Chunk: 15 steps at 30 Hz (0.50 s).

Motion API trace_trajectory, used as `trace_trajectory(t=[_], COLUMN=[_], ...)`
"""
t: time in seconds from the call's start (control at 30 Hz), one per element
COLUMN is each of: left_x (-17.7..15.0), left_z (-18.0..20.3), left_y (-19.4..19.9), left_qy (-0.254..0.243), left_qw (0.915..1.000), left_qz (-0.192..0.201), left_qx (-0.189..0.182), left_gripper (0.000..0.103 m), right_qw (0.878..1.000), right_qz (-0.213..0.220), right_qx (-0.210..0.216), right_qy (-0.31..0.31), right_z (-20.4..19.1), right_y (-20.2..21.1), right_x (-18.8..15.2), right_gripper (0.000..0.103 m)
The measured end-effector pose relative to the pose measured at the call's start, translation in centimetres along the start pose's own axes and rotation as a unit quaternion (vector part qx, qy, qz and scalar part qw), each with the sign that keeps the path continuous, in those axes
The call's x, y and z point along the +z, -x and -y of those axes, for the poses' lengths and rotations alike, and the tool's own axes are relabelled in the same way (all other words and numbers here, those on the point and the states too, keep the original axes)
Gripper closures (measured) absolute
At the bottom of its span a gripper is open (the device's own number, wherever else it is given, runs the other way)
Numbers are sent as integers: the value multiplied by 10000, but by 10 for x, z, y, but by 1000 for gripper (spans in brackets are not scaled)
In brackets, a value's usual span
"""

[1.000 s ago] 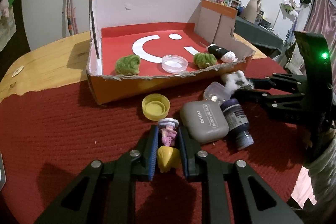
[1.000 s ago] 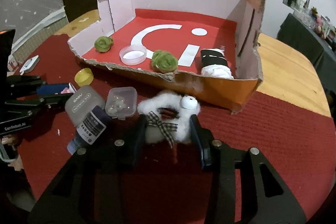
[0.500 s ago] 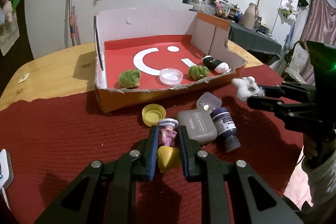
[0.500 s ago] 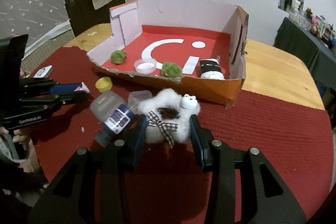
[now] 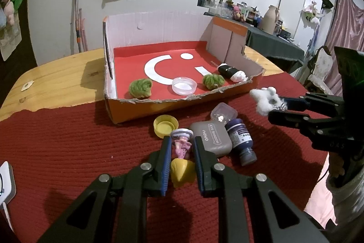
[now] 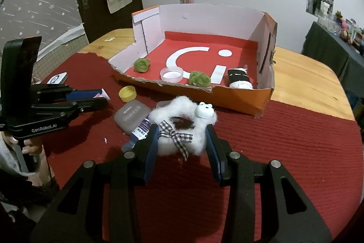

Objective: Organize objects
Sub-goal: 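Grasp the yellow figurine with left tool while right tool grasps the white plush toy, then carry the figurine into the box with left tool while right tool places the plush toy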

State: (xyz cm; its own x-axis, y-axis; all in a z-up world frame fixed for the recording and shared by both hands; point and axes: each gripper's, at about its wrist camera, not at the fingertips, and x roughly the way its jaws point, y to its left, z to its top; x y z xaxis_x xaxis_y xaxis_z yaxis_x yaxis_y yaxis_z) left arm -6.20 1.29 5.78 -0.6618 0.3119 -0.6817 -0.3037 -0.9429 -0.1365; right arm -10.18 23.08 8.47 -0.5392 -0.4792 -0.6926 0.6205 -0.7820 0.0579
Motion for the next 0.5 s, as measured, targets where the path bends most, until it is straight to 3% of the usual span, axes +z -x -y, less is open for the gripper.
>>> trace_trajectory(t=[0.5], left_x=[15], left_z=[1], left_y=[11], left_qy=[-34], left_qw=[9998], left_qz=[177], left_qx=[-98], left_gripper=[83], right_qw=[9997], right_qz=[207], right_qx=[148], right_qy=[37], right_z=[-3], right_y=[12], right_x=[13], right_gripper=[65])
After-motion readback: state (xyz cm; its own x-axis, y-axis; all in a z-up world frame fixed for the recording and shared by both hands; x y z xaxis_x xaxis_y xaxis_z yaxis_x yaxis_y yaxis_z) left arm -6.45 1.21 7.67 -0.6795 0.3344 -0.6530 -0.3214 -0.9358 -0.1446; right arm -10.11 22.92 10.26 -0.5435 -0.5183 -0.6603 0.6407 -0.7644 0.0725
